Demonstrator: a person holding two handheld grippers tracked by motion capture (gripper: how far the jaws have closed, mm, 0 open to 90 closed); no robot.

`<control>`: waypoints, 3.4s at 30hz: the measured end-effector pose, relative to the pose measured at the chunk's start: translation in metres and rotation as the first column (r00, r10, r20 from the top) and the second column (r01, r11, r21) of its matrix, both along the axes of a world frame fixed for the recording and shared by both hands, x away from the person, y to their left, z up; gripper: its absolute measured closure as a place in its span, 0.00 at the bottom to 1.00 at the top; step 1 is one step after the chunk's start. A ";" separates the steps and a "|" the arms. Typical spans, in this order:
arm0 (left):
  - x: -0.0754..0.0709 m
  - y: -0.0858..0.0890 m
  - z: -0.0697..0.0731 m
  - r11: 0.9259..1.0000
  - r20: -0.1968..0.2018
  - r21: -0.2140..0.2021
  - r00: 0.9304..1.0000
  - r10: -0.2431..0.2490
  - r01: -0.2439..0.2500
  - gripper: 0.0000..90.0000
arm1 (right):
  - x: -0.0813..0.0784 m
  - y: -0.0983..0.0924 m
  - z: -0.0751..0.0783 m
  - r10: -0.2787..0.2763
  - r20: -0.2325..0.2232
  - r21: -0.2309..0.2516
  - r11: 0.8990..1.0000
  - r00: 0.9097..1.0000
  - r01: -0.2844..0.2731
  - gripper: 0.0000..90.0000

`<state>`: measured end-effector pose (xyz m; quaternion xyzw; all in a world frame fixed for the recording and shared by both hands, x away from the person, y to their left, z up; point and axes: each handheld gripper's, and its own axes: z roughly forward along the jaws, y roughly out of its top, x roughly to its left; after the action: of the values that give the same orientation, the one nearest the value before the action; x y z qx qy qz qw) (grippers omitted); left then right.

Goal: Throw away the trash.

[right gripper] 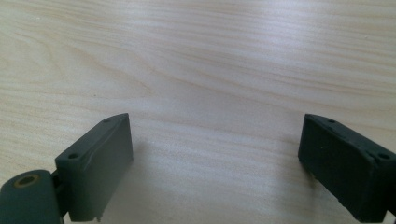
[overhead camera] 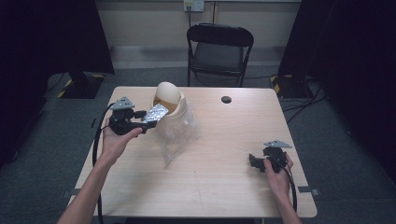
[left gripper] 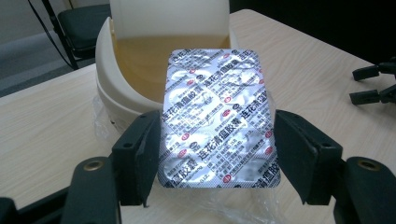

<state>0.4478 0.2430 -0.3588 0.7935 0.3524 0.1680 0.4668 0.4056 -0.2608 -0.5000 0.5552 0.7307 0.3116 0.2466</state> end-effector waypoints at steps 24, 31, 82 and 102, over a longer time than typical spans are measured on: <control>0.039 -0.022 0.005 1.000 -0.050 -0.001 0.998 0.027 -0.028 0.38 | 0.000 0.000 0.000 0.001 0.000 0.000 1.000 1.000 -0.001 0.10; 0.043 -0.025 0.008 0.999 -0.049 0.007 0.998 0.038 -0.038 0.38 | 0.000 0.000 0.000 0.001 0.000 0.000 1.000 1.000 -0.001 0.10; 0.017 0.000 -0.001 0.998 -0.043 -0.018 0.997 0.066 -0.067 0.23 | 0.000 0.000 0.000 0.006 0.002 0.000 1.000 1.000 -0.006 0.10; -0.034 0.029 -0.018 0.995 -0.034 0.013 0.994 0.102 -0.102 0.18 | 0.000 -0.001 0.000 0.008 0.002 0.000 1.000 1.000 -0.008 0.10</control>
<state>0.4140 0.2724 -0.3764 0.7799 0.3995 0.1799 0.4470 0.4060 -0.2614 -0.5001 0.5519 0.7328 0.3130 0.2459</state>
